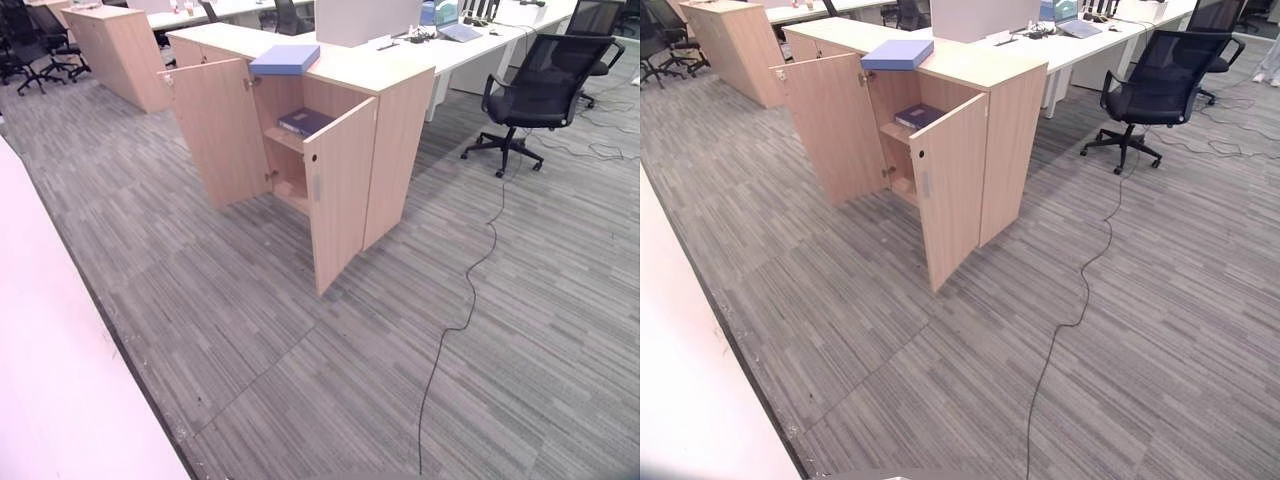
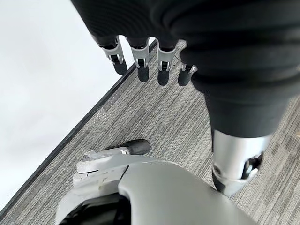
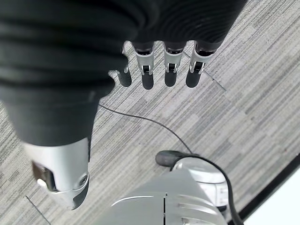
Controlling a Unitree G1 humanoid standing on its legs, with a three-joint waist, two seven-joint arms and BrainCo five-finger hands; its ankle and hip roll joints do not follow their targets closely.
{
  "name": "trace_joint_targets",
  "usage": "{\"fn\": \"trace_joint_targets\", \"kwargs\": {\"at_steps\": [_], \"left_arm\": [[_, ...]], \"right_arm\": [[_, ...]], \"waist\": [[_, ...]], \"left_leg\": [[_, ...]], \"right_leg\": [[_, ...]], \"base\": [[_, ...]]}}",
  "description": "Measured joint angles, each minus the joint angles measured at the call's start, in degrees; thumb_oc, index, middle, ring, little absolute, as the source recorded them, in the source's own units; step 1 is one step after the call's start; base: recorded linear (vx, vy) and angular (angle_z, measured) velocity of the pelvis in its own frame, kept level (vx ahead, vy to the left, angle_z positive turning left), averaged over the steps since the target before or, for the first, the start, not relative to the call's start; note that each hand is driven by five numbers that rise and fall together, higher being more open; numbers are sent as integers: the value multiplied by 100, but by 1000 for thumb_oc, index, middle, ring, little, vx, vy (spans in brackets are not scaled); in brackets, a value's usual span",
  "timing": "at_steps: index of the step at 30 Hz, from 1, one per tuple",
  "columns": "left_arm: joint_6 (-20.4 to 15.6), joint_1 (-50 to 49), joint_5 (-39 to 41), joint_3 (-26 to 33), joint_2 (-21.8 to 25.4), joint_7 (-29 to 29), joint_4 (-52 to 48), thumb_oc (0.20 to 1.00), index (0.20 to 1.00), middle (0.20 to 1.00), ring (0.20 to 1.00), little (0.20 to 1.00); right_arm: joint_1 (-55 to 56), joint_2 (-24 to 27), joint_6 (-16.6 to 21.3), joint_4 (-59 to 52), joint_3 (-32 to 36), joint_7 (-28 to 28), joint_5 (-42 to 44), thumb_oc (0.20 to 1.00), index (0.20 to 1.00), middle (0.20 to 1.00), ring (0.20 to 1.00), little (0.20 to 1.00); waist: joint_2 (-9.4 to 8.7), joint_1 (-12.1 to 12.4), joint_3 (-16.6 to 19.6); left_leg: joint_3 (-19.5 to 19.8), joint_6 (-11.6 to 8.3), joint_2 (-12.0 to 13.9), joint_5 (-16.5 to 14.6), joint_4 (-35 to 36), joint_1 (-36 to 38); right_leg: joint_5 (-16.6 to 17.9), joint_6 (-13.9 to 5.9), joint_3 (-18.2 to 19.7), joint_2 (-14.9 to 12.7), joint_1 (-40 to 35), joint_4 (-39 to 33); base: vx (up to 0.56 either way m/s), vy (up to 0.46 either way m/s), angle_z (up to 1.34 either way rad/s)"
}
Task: Put the empty folder in the office cabinet
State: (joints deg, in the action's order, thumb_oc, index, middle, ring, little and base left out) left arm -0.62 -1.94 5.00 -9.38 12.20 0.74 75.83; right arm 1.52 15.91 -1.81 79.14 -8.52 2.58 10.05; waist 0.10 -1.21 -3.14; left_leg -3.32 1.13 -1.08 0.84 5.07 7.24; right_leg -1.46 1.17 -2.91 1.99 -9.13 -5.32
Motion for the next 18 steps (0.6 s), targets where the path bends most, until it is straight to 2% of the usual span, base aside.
{"fn": "trace_joint_targets", "kwargs": {"at_steps": [18], "left_arm": [[-1,137,-333,-293,62,53,-7,1000,1000,1000,1000,1000]], "right_arm": [[-14,-21,-2,-5,-39,3,-17,1000,1000,1000,1000,1000]], "waist": [[13,0,8]], "left_leg": [[-28,0,1,0,0,12]], "right_leg": [[13,1,25,0,-4,0]], "base": [[0,0,0]]}}
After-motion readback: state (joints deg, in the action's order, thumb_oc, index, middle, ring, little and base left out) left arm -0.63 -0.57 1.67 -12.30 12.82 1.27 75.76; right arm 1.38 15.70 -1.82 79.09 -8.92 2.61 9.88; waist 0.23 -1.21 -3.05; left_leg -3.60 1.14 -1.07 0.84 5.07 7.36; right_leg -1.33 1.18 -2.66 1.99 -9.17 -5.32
